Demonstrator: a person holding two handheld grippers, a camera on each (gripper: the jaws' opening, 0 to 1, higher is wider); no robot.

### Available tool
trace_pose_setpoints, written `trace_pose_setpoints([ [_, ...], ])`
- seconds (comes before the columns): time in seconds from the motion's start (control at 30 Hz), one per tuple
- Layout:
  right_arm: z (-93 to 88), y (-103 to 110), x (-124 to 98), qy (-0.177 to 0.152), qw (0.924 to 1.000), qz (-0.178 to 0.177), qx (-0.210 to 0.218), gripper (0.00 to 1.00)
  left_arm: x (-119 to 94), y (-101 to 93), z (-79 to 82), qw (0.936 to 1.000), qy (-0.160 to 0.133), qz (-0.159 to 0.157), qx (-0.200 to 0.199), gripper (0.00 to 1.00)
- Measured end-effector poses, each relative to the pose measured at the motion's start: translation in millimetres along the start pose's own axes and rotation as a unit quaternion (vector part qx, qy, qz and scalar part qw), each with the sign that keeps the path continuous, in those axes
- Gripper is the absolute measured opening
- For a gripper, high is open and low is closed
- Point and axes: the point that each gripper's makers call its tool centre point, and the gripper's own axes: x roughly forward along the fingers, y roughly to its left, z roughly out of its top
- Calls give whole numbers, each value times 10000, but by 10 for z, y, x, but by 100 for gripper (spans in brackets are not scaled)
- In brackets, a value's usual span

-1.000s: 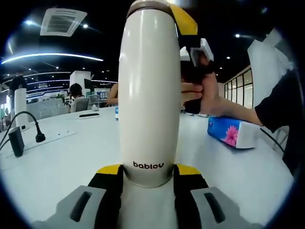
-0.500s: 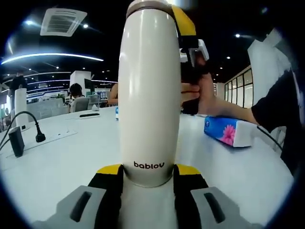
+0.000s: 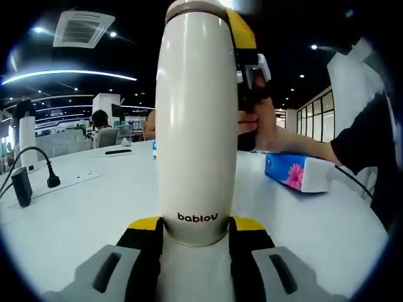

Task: Grasp the water cup twist off the cup lid place the cup lid on the table

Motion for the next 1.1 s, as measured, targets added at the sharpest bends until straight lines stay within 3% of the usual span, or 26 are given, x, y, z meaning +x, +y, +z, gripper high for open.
trace_pose_setpoints([
  [0.13, 8, 9, -13, 50, 10000, -49, -47, 45, 2, -1, 0, 10000, -2, -7, 3, 43],
  [0.3, -64, -12, 14, 207, 9995, -220, -3, 59, 4, -6, 3, 10000, -7, -11, 8, 43],
  [0.47, -113, -18, 20, 359, 9984, -437, -16, 64, 2, -11, 3, 10000, -6, -7, 8, 43],
  [0.63, -52, -62, -7, 382, 9944, -936, -319, 65, 0, -13, 2, 10000, -6, -5, 7, 43],
  [0.73, -95, -80, -47, 527, 9892, -1256, -534, 66, -2, -15, 1, 10000, -5, -3, 7, 43],
  [1.0, -169, -8, -78, 696, 9812, -1666, -677, 66, -6, -19, 0, 10000, -3, 3, 5, 43],
  [1.1, -228, -89, -141, 967, 9671, -2117, -1029, 66, -8, -17, 0, 10000, -1, 17, 1, 43],
])
